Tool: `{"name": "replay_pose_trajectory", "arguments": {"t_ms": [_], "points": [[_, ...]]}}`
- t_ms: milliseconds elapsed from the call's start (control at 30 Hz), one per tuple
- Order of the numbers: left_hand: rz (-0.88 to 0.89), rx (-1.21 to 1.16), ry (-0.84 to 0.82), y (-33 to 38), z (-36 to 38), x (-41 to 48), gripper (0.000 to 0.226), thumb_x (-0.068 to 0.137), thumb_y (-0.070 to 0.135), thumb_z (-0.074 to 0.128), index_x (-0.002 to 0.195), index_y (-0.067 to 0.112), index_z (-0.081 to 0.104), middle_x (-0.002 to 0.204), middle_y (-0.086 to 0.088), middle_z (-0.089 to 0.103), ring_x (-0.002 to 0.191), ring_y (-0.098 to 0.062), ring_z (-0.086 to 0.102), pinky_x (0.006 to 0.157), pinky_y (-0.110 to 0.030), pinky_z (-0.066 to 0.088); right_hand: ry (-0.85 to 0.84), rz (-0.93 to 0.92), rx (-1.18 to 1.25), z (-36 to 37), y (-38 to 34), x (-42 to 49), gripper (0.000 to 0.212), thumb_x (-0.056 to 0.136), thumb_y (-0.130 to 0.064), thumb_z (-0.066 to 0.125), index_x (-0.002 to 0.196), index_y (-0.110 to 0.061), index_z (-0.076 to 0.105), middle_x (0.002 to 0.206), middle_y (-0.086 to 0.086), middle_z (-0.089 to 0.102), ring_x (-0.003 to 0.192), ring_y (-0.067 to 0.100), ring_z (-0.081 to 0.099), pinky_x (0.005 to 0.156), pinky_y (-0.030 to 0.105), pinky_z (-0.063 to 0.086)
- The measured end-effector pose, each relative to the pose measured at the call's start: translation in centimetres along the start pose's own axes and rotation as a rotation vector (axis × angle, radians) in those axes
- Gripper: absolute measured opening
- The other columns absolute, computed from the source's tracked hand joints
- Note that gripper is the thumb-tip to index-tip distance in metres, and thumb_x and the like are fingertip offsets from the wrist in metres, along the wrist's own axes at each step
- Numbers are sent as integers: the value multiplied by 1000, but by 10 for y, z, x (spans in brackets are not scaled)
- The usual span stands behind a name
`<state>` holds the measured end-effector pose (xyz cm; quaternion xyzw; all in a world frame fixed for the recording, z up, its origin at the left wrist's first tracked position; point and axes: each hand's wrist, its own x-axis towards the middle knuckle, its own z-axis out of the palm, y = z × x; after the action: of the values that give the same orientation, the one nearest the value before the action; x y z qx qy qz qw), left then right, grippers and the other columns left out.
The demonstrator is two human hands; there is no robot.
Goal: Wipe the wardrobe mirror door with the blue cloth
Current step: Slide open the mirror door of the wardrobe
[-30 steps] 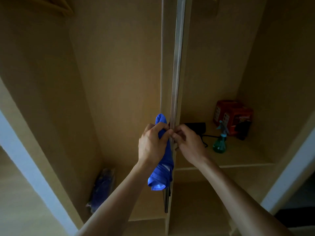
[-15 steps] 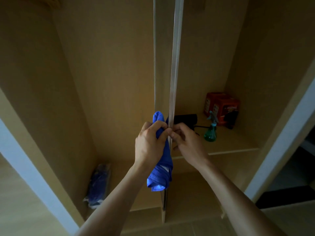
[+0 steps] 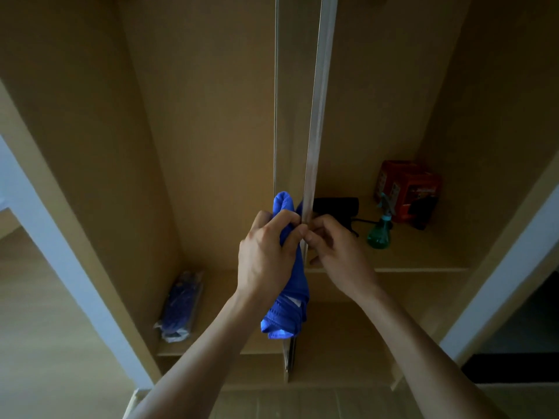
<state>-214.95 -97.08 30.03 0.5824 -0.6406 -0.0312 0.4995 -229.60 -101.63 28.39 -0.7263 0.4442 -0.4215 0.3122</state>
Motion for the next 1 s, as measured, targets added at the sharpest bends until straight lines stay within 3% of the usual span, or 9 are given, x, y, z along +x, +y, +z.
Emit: {"name": "replay_pose_trajectory", "arguments": {"t_ms": [167, 433, 667, 800, 933, 1000], "points": [[-7, 41, 5, 11, 9, -7, 17, 100, 36, 62, 111, 26, 69, 94, 7, 54, 75, -11, 58, 65, -33, 56, -20, -20, 21, -13, 2, -5, 42, 85, -74, 45, 105, -39, 58, 97, -17, 66, 91, 3, 66, 77, 44, 60], [5, 84, 8, 31, 29, -4, 14, 101, 36, 61, 108, 27, 69, 94, 6, 53, 74, -15, 59, 65, -38, 56, -41, -37, 52, -37, 17, -1, 18, 96, -51, 55, 106, -37, 60, 96, -16, 68, 90, 3, 68, 78, 43, 61], [12, 135, 22, 50, 59, 3, 14, 103, 34, 57, 109, 26, 67, 90, 6, 47, 66, -19, 57, 61, -40, 55, -53, -37, 21, -63, 35, 7, 6, 100, -42, 55, 103, -37, 58, 91, -11, 69, 83, 4, 68, 70, 25, 53], [39, 133, -48, 54, 68, 13, 14, 103, 33, 57, 110, 26, 67, 93, 4, 49, 73, -22, 59, 68, -44, 56, -25, -38, -74, -72, 42, 14, 5, 103, -38, 50, 99, -41, 52, 88, -16, 64, 80, -3, 62, 64, 17, 42], [15, 121, -70, 47, 69, 25, 15, 101, 34, 60, 112, 32, 70, 99, 4, 57, 84, -23, 63, 76, -44, 56, 24, -52, -175, -77, 51, 21, 2, 105, -33, 45, 103, -34, 46, 88, -19, 56, 86, 8, 58, 67, 32, 42], [-5, 126, -54, 41, 71, 26, 16, 101, 34, 59, 113, 33, 70, 102, 4, 59, 85, -21, 63, 76, -43, 57, 32, -52, -182, -79, 56, 25, 3, 106, -34, 42, 104, -37, 43, 90, -19, 55, 84, 6, 58, 66, 31, 43]]}}
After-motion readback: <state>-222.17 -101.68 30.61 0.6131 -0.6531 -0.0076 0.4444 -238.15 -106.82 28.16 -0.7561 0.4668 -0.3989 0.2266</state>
